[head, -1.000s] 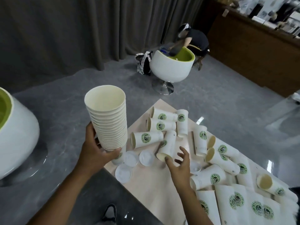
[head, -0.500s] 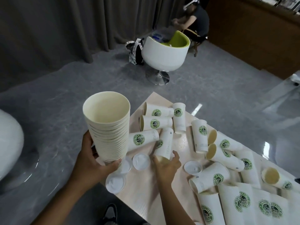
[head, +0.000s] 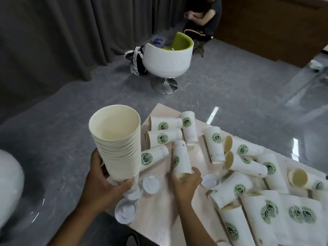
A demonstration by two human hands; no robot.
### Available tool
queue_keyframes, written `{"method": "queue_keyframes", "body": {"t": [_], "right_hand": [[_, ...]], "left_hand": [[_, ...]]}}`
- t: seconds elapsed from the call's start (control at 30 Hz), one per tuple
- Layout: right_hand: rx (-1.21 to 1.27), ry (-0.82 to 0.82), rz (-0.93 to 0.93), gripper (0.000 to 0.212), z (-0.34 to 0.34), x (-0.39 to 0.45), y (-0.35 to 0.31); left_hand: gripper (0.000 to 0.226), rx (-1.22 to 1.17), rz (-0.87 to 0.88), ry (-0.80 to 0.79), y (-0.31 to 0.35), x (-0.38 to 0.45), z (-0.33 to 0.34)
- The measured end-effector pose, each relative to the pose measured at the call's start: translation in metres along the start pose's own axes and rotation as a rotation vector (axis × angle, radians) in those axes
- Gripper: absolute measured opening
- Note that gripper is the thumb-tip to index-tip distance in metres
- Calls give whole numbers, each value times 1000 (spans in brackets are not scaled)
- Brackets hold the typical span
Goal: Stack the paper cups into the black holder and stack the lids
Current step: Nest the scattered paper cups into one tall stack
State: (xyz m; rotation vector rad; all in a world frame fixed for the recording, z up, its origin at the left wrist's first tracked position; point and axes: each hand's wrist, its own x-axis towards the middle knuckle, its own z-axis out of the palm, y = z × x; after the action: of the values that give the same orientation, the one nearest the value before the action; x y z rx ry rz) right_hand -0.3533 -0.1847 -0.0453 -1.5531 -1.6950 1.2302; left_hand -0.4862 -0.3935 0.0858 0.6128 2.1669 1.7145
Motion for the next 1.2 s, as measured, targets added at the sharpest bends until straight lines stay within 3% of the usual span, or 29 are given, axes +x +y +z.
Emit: {"method": "queue_keyframes", "body": {"t": [0.23,0.4,0.6,0.9,1.07,1.2], "right_hand": [[102,151,-291,83,-90,-18,-51],[105,175,-578,87,-162,-27,-126],[114,157,-782,85,-229,-47,-190],[191,110,-912,68,-310,-64,-234],[386,-8,-880,73,-360,-51,-268],[293,-157,-951,72,-377,-49,-293]], "left_hand": [[113,-69,48,-29,14,6,-1],[107,-170,69,-79,33,8,7],[108,-122,135,-153,51,10,30],[109,-20,254,-226,70,-20,77],[111,41,211,-237,78,-46,101],[112,99,188,-265,93,-71,117]]}}
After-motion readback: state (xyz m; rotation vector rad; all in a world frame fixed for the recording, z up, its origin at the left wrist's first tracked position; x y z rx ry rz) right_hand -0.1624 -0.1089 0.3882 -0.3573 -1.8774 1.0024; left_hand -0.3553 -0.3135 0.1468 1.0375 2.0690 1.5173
